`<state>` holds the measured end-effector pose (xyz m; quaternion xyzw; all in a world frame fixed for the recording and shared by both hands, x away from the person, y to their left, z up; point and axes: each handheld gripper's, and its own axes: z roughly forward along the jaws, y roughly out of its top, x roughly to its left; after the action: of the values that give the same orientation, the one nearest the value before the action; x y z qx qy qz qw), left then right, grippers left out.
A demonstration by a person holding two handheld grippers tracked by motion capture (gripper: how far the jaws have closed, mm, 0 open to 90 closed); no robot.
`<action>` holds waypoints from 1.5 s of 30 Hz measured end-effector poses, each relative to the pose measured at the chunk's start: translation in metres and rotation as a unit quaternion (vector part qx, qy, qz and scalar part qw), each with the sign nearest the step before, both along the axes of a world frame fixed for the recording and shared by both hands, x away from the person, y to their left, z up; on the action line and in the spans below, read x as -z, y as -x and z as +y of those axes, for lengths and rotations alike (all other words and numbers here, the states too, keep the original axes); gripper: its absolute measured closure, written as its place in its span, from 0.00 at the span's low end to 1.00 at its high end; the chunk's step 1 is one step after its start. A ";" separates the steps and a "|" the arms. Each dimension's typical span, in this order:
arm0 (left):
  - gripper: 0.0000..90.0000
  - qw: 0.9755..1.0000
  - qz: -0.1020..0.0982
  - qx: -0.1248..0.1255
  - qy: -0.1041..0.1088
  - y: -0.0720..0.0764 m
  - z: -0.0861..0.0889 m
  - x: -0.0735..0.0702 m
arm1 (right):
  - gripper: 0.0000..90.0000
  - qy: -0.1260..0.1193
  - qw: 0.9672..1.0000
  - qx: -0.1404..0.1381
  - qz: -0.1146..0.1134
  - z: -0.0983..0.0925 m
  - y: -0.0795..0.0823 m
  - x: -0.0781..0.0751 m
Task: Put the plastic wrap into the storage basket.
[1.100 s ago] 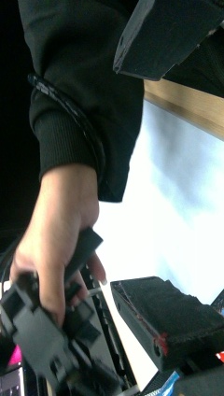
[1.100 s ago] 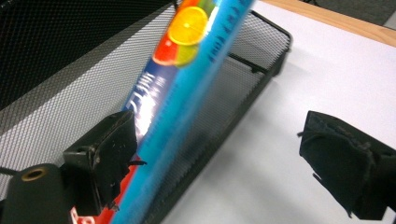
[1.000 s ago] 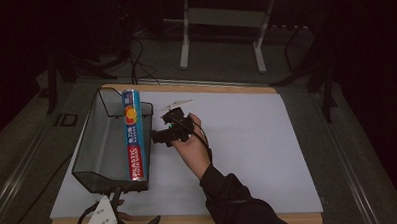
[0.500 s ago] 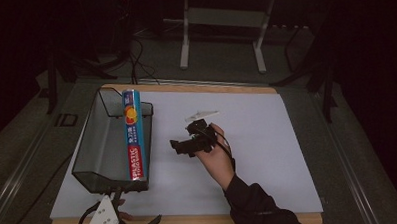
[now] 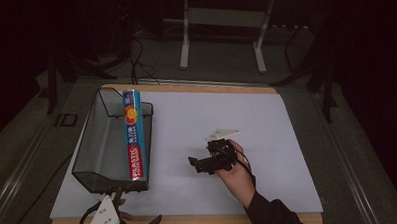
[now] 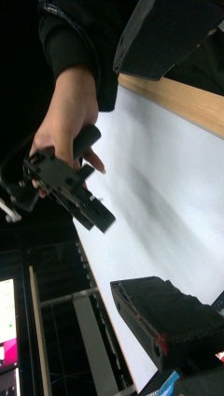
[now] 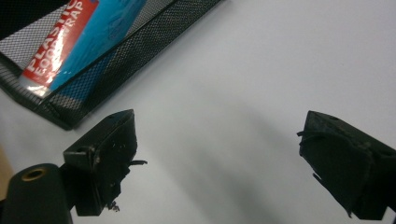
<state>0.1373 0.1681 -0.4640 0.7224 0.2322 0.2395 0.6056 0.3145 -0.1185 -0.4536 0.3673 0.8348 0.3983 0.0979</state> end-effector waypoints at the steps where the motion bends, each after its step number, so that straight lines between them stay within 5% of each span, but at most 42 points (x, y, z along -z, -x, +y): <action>1: 0.01 1.000 0.000 0.000 0.000 0.000 0.000 0.000 | 0.12 0.003 1.000 0.000 -0.002 -0.003 0.002 -0.001; 24: 0.01 1.000 0.001 0.001 -0.002 0.000 -0.001 0.000 | 0.12 -0.003 1.000 -0.010 -0.029 -0.066 0.040 -0.004; 34: 0.01 1.000 0.001 -0.002 -0.003 -0.001 -0.001 0.001 | 0.12 -0.034 0.998 0.000 -0.051 -0.095 0.052 0.000; 45: 0.01 1.000 0.000 -0.001 -0.009 0.000 -0.002 0.001 | 0.12 -0.024 0.998 0.009 -0.050 -0.108 0.049 0.017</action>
<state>0.1375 0.1660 -0.4649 0.7279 0.2307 0.2422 0.5986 0.2652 -0.2268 -0.4706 0.3569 0.8157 0.4348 0.1349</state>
